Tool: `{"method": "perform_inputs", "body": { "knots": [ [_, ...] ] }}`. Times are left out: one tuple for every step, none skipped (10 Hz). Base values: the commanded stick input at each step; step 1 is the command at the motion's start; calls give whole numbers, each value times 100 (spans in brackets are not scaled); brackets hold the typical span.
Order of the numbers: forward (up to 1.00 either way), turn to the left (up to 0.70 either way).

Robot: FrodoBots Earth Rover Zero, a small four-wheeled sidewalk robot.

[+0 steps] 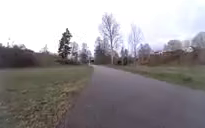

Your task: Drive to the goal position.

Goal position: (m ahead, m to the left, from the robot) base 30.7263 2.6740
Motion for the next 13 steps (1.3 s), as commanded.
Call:
{"method": "perform_inputs", "body": {
  "knots": [
    [70,0],
    [70,0],
    [70,0],
    [70,0],
    [70,0],
    [70,0],
    [70,0],
    [70,0],
    [70,0],
    [70,0],
    [70,0],
    [70,0],
    [70,0]
  ]
}}
